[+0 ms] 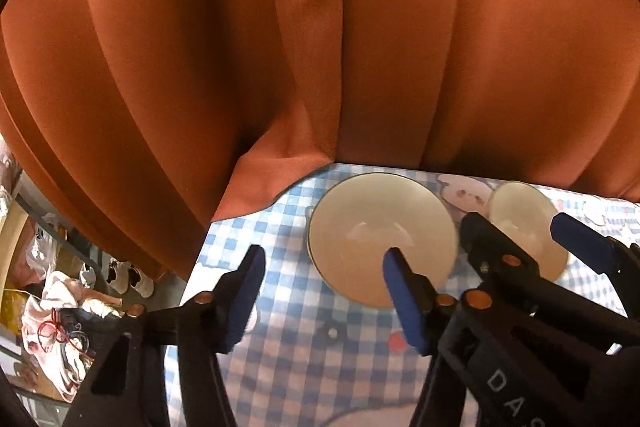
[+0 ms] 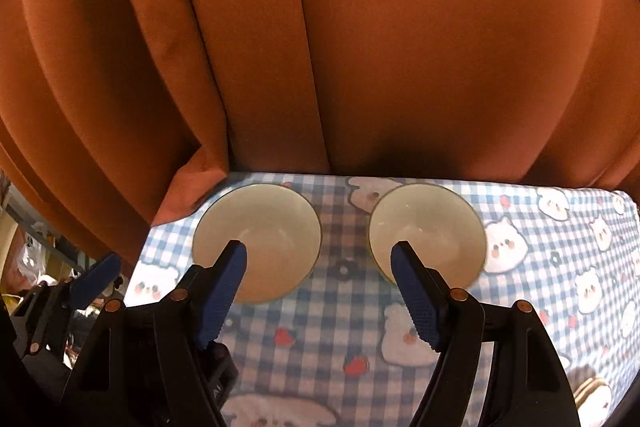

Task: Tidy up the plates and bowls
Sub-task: 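Move both grippers toward the two small white bowls, then grasp one white bowl rim with the left gripper while the right grasps another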

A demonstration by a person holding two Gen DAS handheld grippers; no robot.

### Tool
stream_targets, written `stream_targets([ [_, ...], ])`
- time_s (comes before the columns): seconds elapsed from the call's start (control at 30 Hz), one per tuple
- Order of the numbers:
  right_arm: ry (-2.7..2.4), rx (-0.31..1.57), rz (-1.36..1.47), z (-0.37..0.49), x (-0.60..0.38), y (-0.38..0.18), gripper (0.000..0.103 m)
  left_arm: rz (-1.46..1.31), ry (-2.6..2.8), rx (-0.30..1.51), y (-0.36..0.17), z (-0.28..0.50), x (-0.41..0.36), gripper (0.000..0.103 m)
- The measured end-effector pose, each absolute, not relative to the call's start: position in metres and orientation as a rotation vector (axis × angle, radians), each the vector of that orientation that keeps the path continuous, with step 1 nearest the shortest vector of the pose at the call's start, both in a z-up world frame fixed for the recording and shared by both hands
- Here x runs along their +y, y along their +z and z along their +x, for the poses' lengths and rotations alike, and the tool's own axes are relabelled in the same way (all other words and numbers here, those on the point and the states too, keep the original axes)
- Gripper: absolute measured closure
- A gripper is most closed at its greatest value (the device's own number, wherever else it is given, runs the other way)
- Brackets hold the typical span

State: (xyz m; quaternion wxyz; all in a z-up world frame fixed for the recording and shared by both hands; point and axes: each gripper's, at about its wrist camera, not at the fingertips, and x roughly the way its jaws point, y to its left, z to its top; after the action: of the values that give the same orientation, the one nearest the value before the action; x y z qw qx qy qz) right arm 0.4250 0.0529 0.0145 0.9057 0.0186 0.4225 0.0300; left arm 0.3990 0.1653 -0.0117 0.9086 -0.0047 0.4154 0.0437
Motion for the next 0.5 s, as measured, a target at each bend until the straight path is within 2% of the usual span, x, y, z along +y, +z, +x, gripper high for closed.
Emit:
stream_targets([
  [0.07,0.066,0.887,0.035,0.437,0.056,0.005,0.036,-0.024,0.131,0.858,-0.019,0.407,0.168,0.044],
  [0.4,0.08,0.955,0.042,0.474,0.064,-0.038,0.048,-0.025,0.154,0.916,-0.053,0.438,0.173,0.061],
  [0.5,0.091,0.965,0.026,0.482,0.066,-0.047,0.062,-0.011,0.165,0.918,-0.059,0.445,0.173,0.062],
])
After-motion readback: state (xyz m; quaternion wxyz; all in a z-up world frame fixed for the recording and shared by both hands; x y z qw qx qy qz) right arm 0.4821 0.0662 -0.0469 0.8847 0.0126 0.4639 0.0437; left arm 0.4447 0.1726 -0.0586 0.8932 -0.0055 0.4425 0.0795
